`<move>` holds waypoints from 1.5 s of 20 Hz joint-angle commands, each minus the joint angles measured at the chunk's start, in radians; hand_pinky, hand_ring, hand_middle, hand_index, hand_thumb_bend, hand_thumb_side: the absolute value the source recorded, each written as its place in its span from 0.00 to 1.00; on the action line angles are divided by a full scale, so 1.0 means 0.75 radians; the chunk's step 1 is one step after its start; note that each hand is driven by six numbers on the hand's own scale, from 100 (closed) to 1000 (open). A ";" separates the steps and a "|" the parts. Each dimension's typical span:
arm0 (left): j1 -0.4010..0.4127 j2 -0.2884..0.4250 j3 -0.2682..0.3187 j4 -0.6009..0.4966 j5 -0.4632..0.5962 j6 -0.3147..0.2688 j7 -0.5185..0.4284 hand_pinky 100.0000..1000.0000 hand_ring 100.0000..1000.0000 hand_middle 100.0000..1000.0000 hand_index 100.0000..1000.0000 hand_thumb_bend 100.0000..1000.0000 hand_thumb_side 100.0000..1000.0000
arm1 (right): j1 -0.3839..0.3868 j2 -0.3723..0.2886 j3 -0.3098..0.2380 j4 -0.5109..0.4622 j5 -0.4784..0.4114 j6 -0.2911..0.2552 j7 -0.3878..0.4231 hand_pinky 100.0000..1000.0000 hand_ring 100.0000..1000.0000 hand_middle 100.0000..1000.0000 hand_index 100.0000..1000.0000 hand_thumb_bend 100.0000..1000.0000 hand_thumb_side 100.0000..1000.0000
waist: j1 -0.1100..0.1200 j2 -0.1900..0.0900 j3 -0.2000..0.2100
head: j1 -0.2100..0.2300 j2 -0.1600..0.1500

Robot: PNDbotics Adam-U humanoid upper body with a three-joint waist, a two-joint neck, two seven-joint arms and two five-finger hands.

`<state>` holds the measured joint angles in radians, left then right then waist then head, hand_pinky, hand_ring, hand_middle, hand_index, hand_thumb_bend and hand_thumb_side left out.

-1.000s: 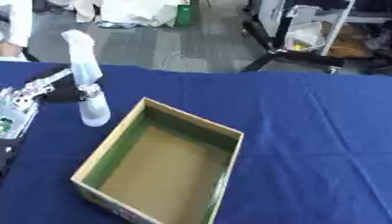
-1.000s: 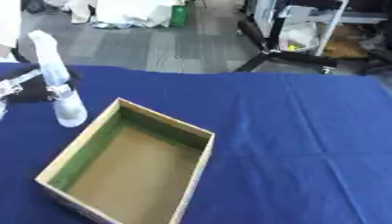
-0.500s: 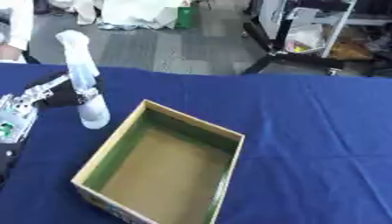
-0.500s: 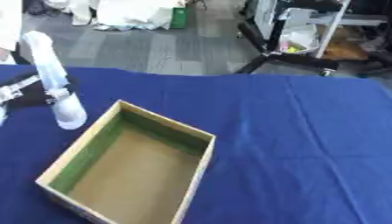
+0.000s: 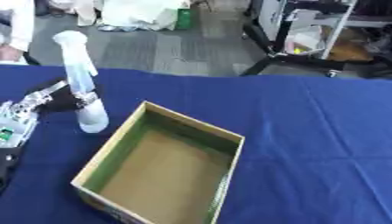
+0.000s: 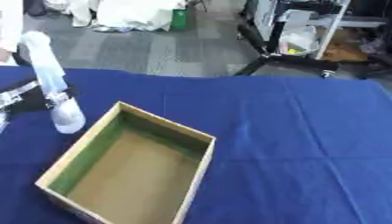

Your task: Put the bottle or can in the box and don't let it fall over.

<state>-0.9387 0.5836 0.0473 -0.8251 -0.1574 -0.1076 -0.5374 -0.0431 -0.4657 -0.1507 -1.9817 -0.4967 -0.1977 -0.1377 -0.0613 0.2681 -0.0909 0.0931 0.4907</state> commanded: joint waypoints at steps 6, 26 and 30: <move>-0.016 -0.009 0.000 0.078 0.011 0.053 0.031 1.00 0.36 0.31 0.35 0.00 0.46 | -0.008 -0.019 -0.018 -0.024 -0.009 -0.002 -0.006 0.97 1.00 1.00 1.00 0.00 0.48 | -0.001 -0.017 -0.004 | -0.002 -0.014; -0.009 -0.004 0.022 0.063 0.288 -0.090 -0.060 1.00 0.19 0.02 0.05 0.00 0.64 | 0.001 -0.014 -0.022 -0.024 -0.014 -0.005 -0.015 0.97 1.00 1.00 1.00 0.00 0.46 | -0.007 -0.020 -0.002 | -0.009 -0.002; -0.016 0.010 0.026 0.035 0.319 -0.112 -0.070 1.00 0.21 0.04 0.05 0.00 0.64 | 0.004 -0.022 -0.022 -0.024 -0.018 -0.012 -0.015 0.97 1.00 1.00 1.00 0.00 0.46 | -0.009 -0.025 0.002 | -0.012 0.012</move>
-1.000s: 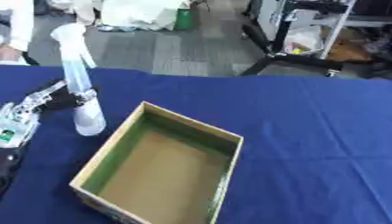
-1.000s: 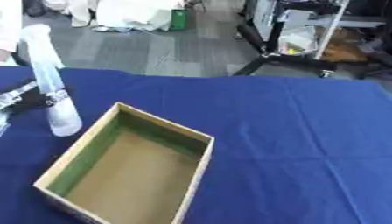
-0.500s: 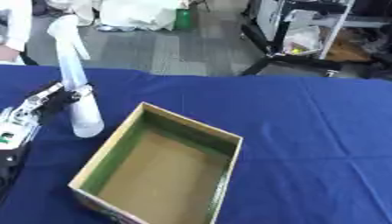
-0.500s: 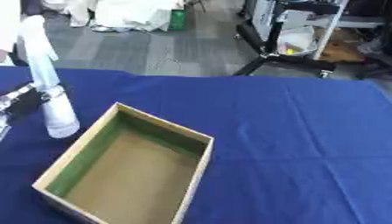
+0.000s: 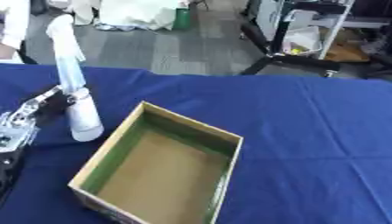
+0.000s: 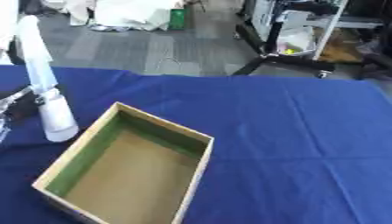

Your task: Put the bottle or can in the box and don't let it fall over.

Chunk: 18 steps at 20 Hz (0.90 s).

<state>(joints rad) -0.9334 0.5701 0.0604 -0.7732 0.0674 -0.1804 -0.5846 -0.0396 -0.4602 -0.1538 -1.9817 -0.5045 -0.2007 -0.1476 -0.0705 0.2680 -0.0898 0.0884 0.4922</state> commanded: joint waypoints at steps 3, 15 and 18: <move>-0.023 0.039 0.015 -0.069 0.056 -0.019 -0.029 1.00 0.25 0.08 0.07 0.00 0.64 | 0.003 -0.035 -0.021 -0.024 -0.011 -0.014 -0.004 0.97 1.00 1.00 1.00 0.00 0.46 | 0.003 -0.031 0.005 | -0.011 0.021; -0.050 0.072 -0.041 -0.549 0.346 0.134 -0.002 1.00 0.21 0.02 0.02 0.00 0.47 | 0.010 -0.048 -0.028 -0.024 -0.034 -0.019 -0.009 0.97 1.00 1.00 1.00 0.00 0.48 | 0.008 -0.045 0.017 | -0.037 0.039; -0.052 0.071 -0.076 -0.686 0.414 0.180 0.039 1.00 0.21 0.01 0.02 0.00 0.64 | 0.011 -0.052 -0.030 -0.024 -0.038 -0.019 -0.010 0.97 1.00 1.00 1.00 0.00 0.48 | 0.013 -0.049 0.014 | -0.059 0.050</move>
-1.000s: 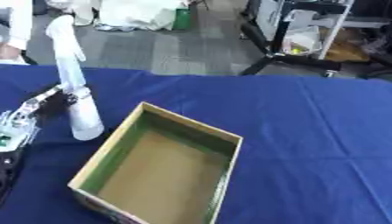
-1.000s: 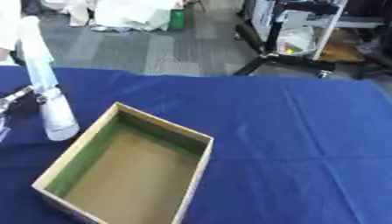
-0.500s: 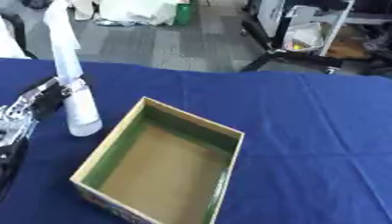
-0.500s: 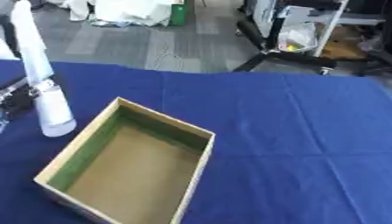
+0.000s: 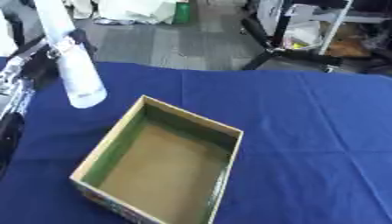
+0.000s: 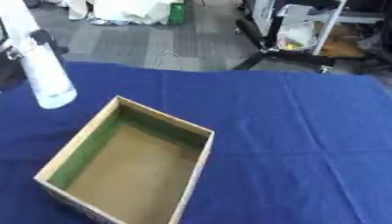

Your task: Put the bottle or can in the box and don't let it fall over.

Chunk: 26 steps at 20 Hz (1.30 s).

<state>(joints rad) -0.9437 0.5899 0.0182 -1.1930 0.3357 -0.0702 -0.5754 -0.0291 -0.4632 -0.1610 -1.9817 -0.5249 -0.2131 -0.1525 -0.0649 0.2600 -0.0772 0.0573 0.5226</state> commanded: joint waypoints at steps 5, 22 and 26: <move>-0.030 0.006 -0.085 -0.357 0.160 0.103 0.124 1.00 0.21 0.01 0.02 0.00 0.64 | -0.003 -0.054 -0.023 -0.024 -0.015 -0.002 -0.007 0.97 1.00 1.00 1.00 0.00 0.48 | 0.016 -0.042 -0.003 | -0.030 0.022; 0.202 -0.332 -0.308 -0.726 0.031 0.078 0.202 1.00 0.22 0.01 0.03 0.00 0.64 | -0.012 -0.038 -0.025 -0.024 -0.016 0.010 -0.014 0.97 1.00 1.00 1.00 0.00 0.47 | 0.019 -0.034 -0.011 | -0.003 0.030; 0.246 -0.357 -0.343 -0.648 0.032 -0.012 0.186 1.00 0.22 0.02 0.04 0.00 0.64 | -0.016 -0.034 -0.025 -0.024 -0.012 0.014 -0.015 0.97 1.00 1.00 1.00 0.00 0.47 | 0.022 -0.030 -0.013 | -0.005 0.031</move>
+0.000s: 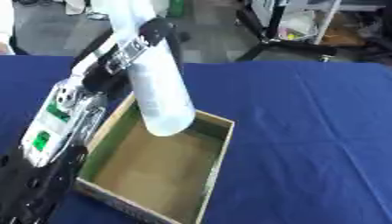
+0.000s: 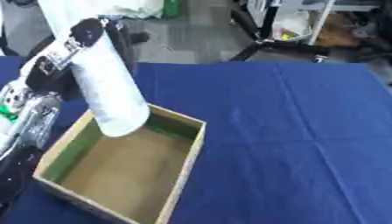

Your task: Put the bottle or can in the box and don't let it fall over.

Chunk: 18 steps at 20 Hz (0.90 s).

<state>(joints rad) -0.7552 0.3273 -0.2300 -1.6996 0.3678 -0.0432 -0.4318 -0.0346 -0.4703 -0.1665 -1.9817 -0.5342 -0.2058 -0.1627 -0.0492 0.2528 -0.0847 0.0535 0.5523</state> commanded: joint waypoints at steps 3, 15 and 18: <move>0.022 -0.014 -0.022 0.100 -0.029 -0.121 -0.006 1.00 0.23 0.03 0.04 0.00 0.64 | -0.008 -0.024 -0.019 -0.024 0.002 0.003 -0.004 0.97 1.00 1.00 1.00 0.00 0.47 | 0.004 -0.019 -0.002 | -0.002 -0.010; 0.040 -0.005 -0.070 0.232 -0.232 -0.426 -0.099 1.00 0.51 0.43 0.43 0.00 0.57 | -0.006 -0.026 -0.016 -0.024 0.009 0.001 -0.006 0.97 1.00 1.00 1.00 0.00 0.47 | 0.011 -0.021 0.000 | -0.011 -0.006; 0.043 -0.003 -0.078 0.231 -0.273 -0.480 -0.155 1.00 0.68 0.64 0.59 0.00 0.52 | -0.005 -0.027 -0.015 -0.024 0.008 -0.001 -0.006 0.97 1.00 1.00 1.00 0.00 0.47 | 0.012 -0.022 0.001 | -0.012 -0.006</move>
<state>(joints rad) -0.7104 0.3152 -0.2863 -1.5163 0.1769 -0.3839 -0.5351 -0.0344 -0.4702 -0.1675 -1.9817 -0.5317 -0.2047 -0.1652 -0.0398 0.2530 -0.0839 0.0487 0.5523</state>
